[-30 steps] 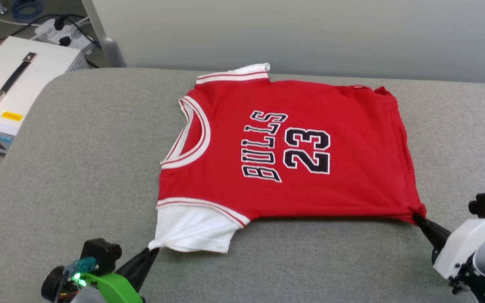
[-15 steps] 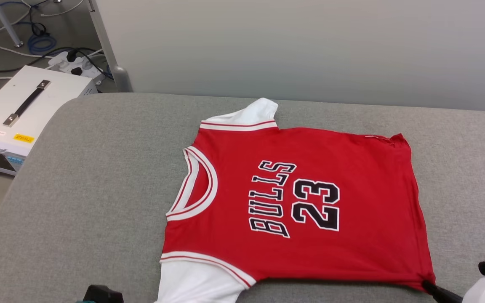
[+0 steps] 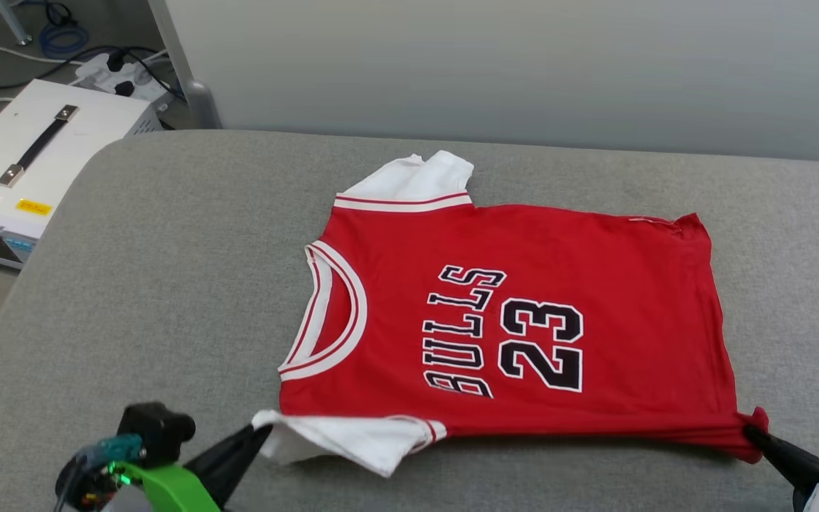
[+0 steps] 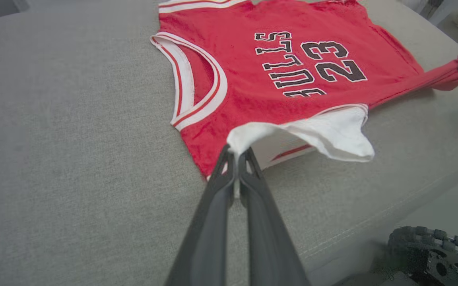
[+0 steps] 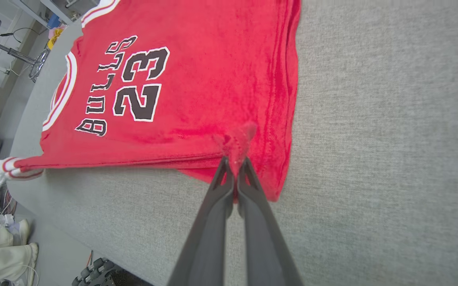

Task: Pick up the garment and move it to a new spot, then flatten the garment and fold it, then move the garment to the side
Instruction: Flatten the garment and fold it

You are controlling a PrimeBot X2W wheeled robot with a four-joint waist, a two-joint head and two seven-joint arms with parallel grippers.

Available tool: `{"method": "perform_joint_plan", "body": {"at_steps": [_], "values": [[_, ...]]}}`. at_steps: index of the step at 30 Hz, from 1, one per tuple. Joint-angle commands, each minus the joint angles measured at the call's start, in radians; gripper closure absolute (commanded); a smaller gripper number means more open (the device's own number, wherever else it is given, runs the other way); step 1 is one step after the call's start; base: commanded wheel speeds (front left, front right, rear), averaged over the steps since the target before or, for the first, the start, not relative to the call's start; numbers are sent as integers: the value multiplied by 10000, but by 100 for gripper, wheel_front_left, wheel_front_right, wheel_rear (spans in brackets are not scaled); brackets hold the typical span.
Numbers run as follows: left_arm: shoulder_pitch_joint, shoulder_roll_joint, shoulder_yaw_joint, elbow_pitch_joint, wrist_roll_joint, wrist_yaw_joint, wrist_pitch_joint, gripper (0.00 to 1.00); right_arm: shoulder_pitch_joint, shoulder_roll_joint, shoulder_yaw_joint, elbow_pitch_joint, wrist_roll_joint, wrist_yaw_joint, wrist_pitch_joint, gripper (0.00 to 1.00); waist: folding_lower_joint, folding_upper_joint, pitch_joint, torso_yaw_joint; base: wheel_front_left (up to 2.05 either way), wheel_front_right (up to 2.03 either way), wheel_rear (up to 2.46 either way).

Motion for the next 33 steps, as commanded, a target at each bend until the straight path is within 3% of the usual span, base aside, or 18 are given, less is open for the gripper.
{"method": "perform_joint_plan", "body": {"at_steps": [1, 6, 16, 29, 30, 31, 32, 33], "values": [[-458, -112, 131, -16, 238, 58, -16, 100, -91, 21, -238, -133, -130, -9, 149, 100, 1, 0, 336, -45, 0, 0, 0], [-1580, -403, 320, 207, 421, 22, 267, 100, -498, 351, -944, -481, -634, -9, 793, 100, 1, 0, 916, -150, 0, 0, 0], [-3599, -975, 113, 1787, 766, -590, 1140, 100, -1923, 1651, -1751, -456, -2309, -9, 2390, 100, 1, 0, 1960, -448, 0, 0, 0], [-4891, -1900, -296, 4058, 1023, -1142, 1268, 100, -2603, 2513, -2300, 0, -3427, -9, 3046, 100, 1, 0, 2391, -550, 0, 0, 0], [-4989, -2013, -345, 4270, 1042, -1185, 1248, 89, -2630, 2557, -2314, 37, -3479, -9, 3058, 100, 1, 0, 2407, -551, 0, 0, 0], [-5069, -2100, -376, 4441, 1083, -1205, 1197, 4, -2649, 2590, -2334, 77, -3521, -9, 3063, 100, 1, 0, 2413, -552, 0, 0, 0], [-5151, -2217, -413, 4664, 1124, -1222, 1130, 0, -2678, 2628, -2365, 130, -3606, -9, 3041, 100, 1, 0, 2411, -555, 0, 0, 0], [-5201, -2311, -430, 4842, 1146, -1227, 1067, 0, -2701, 2656, -2385, 167, -3698, -9, 2996, 56, 1, 0, 2399, -557, 0, 0, 0]]}}
